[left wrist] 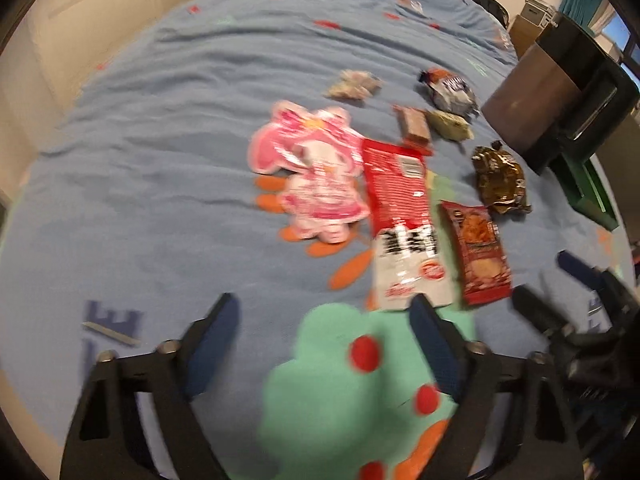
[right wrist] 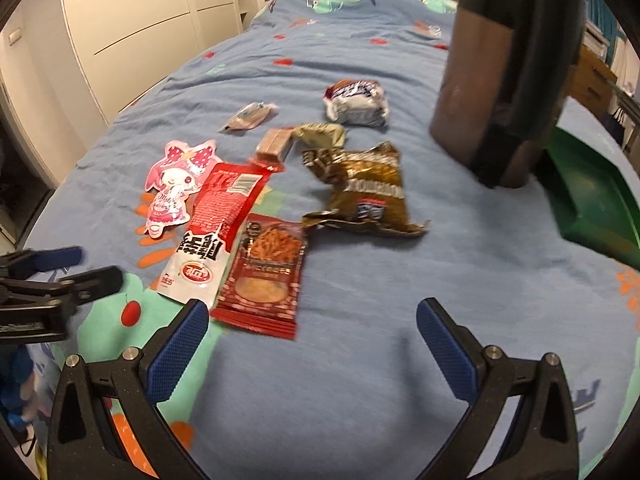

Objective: Organize snacks
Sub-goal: 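Grasp the red-white spicy strip bag with the left gripper while the right grasps the red noodle packet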

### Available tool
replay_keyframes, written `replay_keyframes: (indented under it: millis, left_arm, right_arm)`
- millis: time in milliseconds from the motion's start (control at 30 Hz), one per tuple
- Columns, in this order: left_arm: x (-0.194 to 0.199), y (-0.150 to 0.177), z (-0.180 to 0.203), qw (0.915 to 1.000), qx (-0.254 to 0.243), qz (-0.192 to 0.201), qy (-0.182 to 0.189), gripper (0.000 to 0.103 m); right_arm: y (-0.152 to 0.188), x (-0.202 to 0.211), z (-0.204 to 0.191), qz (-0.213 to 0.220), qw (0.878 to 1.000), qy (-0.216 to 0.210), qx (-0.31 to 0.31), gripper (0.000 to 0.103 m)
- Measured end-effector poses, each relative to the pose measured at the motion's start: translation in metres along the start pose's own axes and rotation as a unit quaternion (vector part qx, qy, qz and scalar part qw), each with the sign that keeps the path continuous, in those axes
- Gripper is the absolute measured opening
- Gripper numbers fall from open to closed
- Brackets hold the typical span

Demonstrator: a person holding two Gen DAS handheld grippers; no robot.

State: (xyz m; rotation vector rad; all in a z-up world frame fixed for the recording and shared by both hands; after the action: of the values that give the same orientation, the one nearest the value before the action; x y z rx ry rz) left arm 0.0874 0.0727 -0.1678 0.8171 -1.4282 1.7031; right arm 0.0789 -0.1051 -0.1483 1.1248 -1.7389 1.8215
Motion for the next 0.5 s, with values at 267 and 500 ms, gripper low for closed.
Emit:
replay_keyframes:
  millis: [267,500]
  left_arm:
    - [-0.033,-0.013,0.031,0.9988,0.009,-0.034,0.034,0.066]
    - [-0.051,-0.022,0.041,0.9981,-0.009,-0.055,0.028,0.065]
  right_arm:
    - [0.0,-0.021,-0.004,-0.018,1.0,-0.011,-0.008,0.103]
    - [0.001,-0.04,-0.01,-0.038,0.999,-0.024,0.002,0.103]
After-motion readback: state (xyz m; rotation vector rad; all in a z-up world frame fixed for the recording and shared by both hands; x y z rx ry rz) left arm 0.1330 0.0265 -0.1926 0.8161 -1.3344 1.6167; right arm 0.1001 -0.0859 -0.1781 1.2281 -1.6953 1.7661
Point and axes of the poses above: each gripper's, at about its wrist camera, not at the fingertips, and x roughly against the way its jaws point, z to its right, y to its underside, the point moved 6 cm from there along -x, roughly the way its jaws point, and after that the axes turned 6 degrees about z, right-handed, at the moved point
